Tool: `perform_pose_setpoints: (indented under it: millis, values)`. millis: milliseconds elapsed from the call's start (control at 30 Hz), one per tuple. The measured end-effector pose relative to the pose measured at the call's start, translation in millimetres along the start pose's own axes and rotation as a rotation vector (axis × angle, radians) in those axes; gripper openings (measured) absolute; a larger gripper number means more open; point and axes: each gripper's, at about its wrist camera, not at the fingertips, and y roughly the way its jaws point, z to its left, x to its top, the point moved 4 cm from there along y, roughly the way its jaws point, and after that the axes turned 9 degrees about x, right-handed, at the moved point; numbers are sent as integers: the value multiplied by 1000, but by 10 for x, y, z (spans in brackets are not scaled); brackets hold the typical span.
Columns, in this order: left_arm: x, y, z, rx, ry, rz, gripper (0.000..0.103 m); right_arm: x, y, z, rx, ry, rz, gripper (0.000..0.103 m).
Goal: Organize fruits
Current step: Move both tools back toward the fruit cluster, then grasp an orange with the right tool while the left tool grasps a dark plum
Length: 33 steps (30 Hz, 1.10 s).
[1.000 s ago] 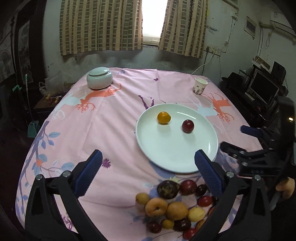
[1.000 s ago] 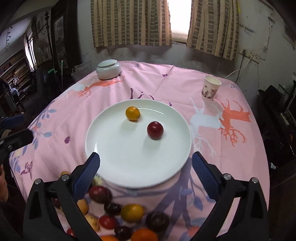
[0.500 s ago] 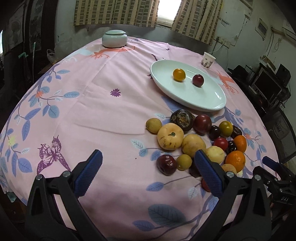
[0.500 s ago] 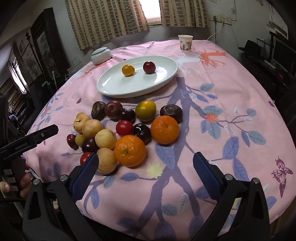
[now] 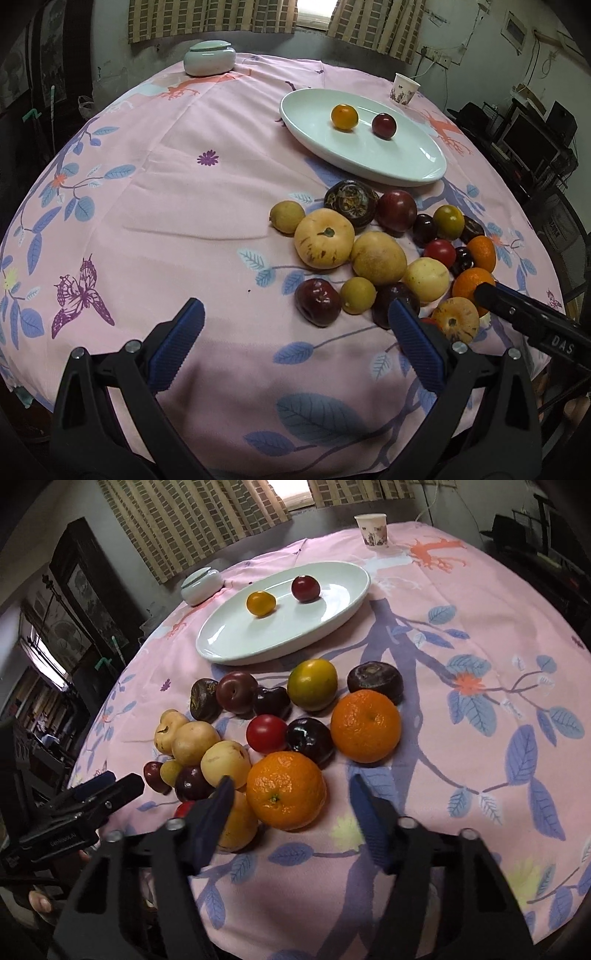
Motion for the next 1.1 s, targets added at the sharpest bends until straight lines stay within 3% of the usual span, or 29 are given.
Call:
perform_pose_setpoints:
  millis: [333,567,800,933,1100]
  values:
    - [58,76,47,-6,-2,12,101,62,170,-11,54,53,52,48]
    - [172,218,116,15,-31,34,101,71,-11,62,84,25,12,46]
    - [2,247,69,6,-5,108,100,44,-50,39,98,36,24,46]
    - [-14,258,100,-5,-40,115,72,30,-46,56,102,29,28,47]
    - [-16,285,33,17,-22,104,73,13,-64,34,107,42,29,47]
